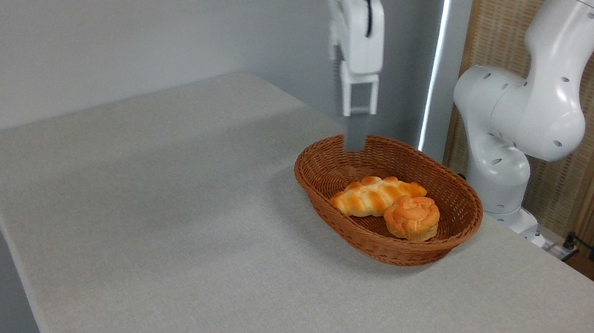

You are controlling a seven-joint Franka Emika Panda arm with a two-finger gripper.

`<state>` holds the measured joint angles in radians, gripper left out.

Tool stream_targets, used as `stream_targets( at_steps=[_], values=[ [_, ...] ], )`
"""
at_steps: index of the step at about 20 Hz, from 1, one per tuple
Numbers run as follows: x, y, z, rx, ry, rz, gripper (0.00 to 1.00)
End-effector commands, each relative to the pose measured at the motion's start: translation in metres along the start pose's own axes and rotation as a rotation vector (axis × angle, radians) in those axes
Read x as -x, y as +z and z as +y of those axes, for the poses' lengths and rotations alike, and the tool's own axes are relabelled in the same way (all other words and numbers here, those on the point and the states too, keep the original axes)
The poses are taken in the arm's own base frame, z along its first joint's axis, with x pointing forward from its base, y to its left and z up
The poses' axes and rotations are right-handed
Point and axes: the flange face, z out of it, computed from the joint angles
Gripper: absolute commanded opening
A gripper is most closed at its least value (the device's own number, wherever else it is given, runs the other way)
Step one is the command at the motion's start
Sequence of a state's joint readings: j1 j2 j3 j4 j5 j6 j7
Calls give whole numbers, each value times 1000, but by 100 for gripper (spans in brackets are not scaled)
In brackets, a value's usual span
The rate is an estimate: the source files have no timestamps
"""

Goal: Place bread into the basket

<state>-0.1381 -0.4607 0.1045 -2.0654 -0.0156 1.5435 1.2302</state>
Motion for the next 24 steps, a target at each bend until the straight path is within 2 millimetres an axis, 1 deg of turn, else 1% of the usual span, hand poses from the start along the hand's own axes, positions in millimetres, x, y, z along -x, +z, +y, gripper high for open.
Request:
stream_targets(
  at_steps=[1,2,4,6,8,10,12,14,18,20,21,23,24],
  values=[
    [-37,-18,-42,-1,-195,15,100],
    [-43,-24,-50,-1,-251,37,100],
    [-53,-29,-63,9,-335,71,100],
    [-62,-34,-80,-3,-399,80,100],
    [-77,-36,-94,-16,-444,83,100],
    [-83,-37,-107,-53,-467,102,100],
    [-88,-41,-119,-128,-468,152,100],
    [-89,-39,-131,-165,-477,182,100],
    [-87,-38,-132,-159,-489,178,100],
    [-95,-36,-129,-154,-479,175,100],
    [-92,-36,-130,-153,-491,172,100],
    [-101,-35,-126,-150,-500,167,100],
    [-100,-34,-126,-151,-518,163,100]
  ],
)
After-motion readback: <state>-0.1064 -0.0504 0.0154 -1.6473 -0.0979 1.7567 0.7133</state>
